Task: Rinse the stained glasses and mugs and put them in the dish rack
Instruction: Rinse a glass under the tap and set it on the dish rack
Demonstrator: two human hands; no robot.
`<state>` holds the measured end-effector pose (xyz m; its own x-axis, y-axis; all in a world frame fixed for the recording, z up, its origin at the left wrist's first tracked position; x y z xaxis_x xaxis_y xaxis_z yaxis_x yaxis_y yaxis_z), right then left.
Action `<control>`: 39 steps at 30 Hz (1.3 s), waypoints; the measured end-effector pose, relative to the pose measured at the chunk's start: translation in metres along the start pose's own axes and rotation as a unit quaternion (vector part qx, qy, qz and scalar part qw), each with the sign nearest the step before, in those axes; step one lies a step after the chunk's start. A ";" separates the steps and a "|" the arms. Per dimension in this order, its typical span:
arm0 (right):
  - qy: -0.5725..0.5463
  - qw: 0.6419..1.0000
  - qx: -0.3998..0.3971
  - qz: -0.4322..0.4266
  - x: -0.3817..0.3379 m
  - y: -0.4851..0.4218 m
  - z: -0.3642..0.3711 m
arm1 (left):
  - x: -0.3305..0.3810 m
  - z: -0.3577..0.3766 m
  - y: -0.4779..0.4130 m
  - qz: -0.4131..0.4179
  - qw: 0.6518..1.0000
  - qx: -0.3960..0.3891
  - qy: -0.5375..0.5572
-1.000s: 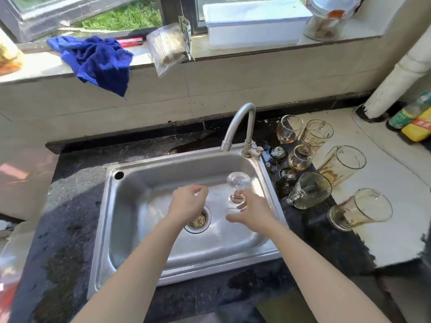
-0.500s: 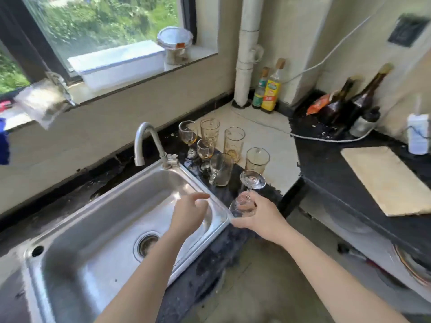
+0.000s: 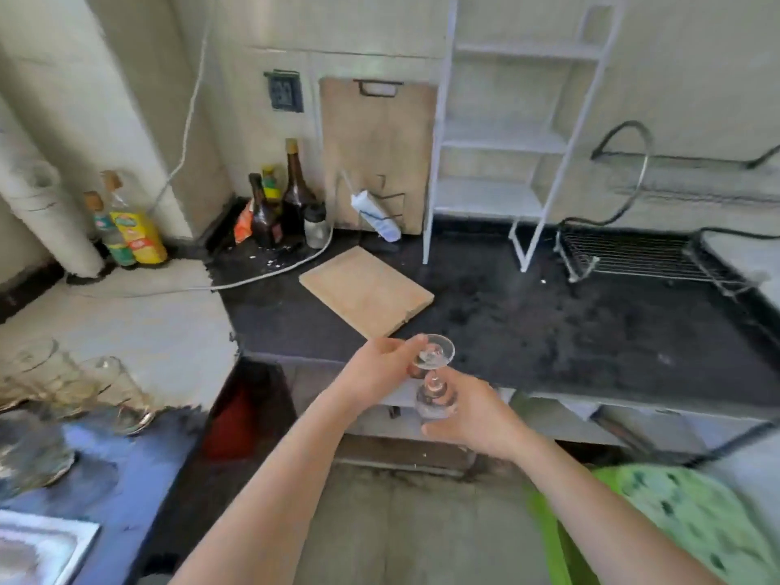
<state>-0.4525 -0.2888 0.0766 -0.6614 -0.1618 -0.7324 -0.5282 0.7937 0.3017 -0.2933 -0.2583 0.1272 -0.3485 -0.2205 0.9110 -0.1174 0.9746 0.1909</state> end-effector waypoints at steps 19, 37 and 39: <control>-0.114 0.946 0.297 0.060 0.215 0.002 -0.233 | 0.131 0.269 -0.207 0.076 0.975 -0.205 -0.033; -0.067 0.917 0.362 0.152 0.336 -0.187 -0.425 | 0.148 0.362 -0.472 0.012 0.989 -0.084 -0.121; -0.066 0.921 0.357 0.139 0.348 -0.212 -0.441 | 0.133 0.375 -0.494 0.018 0.979 -0.106 -0.174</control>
<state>-0.8048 -0.7719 0.0269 -0.6236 0.1415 -0.7688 0.1682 0.9847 0.0448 -0.6305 -0.7839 0.0171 -0.6488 -0.1502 0.7460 0.0838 0.9603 0.2662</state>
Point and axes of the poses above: each hand's wrist, its own y-axis away from the middle knuckle, its own z-axis out of the palm, x = y × z, the point moved 2 cm from there along -y, towards the middle knuckle, and after that the axes turned 5 degrees about z, right-handed, at the moved point
